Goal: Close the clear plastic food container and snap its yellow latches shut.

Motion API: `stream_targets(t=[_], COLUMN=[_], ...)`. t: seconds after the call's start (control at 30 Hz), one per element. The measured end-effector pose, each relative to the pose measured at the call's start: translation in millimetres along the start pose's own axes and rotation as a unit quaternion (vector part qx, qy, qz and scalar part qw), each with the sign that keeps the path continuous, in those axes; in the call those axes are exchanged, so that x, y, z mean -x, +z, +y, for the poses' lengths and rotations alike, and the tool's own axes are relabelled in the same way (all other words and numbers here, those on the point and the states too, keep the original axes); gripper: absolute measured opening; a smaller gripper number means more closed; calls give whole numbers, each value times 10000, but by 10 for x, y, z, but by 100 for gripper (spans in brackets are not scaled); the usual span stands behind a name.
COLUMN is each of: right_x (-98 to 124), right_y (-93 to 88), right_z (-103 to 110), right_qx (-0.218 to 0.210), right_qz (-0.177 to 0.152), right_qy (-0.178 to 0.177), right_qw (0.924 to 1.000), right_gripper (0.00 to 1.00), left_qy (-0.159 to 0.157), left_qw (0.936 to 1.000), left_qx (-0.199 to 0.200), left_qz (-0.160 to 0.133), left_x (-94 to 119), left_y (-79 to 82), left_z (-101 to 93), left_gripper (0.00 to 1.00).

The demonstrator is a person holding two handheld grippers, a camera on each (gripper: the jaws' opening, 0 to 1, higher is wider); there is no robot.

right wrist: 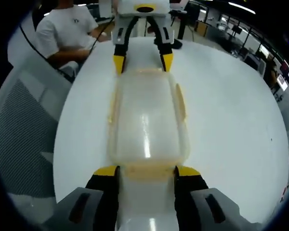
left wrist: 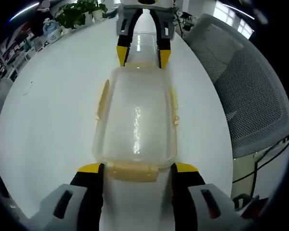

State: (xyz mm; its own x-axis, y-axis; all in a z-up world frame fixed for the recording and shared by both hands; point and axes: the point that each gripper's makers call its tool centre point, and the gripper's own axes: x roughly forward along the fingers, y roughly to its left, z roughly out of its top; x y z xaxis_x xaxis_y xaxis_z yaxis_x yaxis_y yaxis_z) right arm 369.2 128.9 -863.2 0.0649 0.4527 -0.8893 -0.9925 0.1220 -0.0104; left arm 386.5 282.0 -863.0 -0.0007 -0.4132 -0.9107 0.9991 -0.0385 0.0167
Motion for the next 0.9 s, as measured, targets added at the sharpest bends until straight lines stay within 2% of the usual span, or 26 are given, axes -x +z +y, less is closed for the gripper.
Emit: stream_targets(t=[0.23,0.33,0.9], right_x=[-1,-2,4], right_y=[-9,-11,-23], right_z=[-26,-20,24], right_qx=[4,71,215], right_qz=[44,130,354], right_qy=[55,73,101], right_qw=[10000,9999,9991], right_gripper=[40,40,38], left_qy=[-67,-98,-72], left_qw=[9999,9996,9995], left_qx=[-118,-205,-147], left_qz=[45,136,254], left_x=[14,32,23], left_y=[-14,-33,-29], left_z=[-27,-24,-62], left_gripper=[49,41,38])
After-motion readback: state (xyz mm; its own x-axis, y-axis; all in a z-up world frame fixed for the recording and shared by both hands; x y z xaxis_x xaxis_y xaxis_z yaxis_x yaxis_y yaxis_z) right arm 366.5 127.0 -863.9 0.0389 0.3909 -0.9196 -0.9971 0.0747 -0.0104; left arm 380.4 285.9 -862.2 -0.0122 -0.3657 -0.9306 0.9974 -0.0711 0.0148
